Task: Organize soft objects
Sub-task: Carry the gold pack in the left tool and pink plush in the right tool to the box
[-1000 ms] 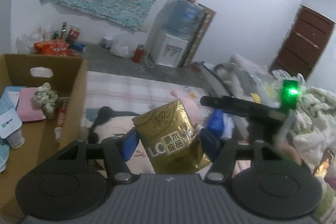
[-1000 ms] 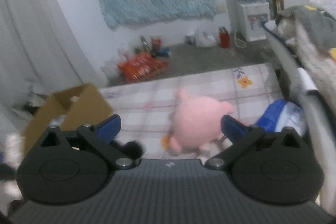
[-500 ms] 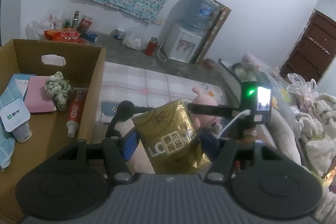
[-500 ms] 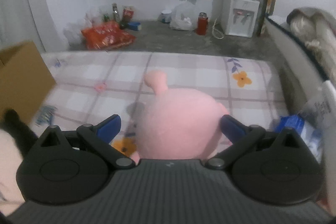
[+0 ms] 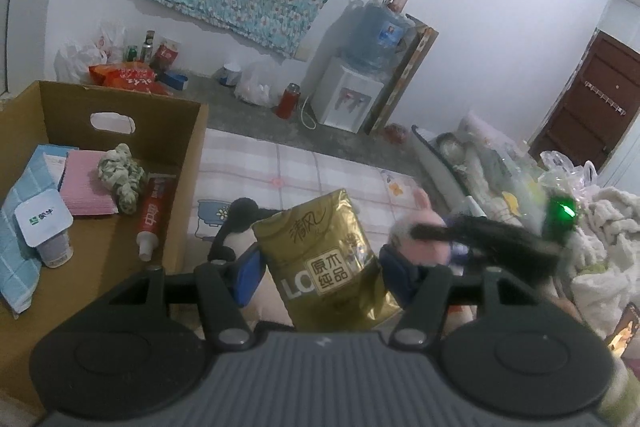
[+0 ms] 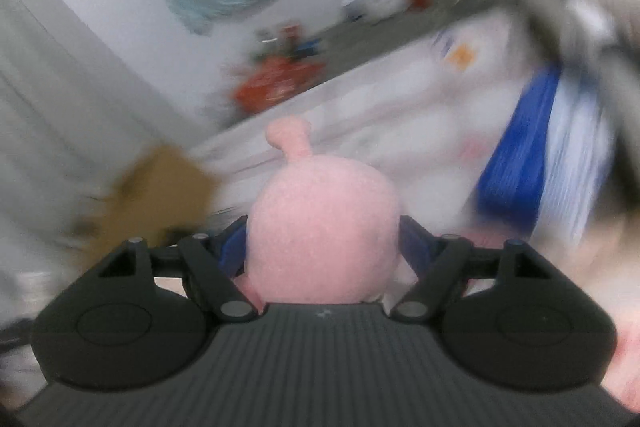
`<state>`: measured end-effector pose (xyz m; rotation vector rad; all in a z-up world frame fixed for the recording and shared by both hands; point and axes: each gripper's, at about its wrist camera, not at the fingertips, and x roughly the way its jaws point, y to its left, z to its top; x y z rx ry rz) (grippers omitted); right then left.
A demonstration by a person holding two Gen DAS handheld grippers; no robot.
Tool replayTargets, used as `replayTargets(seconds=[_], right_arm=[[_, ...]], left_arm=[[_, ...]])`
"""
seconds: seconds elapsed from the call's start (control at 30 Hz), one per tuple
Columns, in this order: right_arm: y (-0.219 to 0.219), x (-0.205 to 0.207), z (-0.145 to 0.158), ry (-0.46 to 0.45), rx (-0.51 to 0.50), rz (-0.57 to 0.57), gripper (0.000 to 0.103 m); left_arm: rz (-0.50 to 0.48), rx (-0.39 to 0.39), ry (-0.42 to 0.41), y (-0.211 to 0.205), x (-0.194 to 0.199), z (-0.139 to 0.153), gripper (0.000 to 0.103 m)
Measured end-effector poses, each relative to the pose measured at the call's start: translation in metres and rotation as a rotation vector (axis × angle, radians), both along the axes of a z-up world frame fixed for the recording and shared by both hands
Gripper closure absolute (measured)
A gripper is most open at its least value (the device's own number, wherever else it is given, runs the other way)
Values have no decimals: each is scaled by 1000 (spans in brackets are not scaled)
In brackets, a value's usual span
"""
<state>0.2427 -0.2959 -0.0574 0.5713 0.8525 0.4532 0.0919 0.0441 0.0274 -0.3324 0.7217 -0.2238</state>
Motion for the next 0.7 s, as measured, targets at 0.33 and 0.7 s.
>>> replayTargets(seconds=[0.33,0.7], right_arm=[[30,-87,-51,196,102,186,20],[-4,-118,-12,24,-204,-42,19]], left_arm=[[0,-13,-20,2,-24,9,40],[10,-27,-22,4,-38,11,40]])
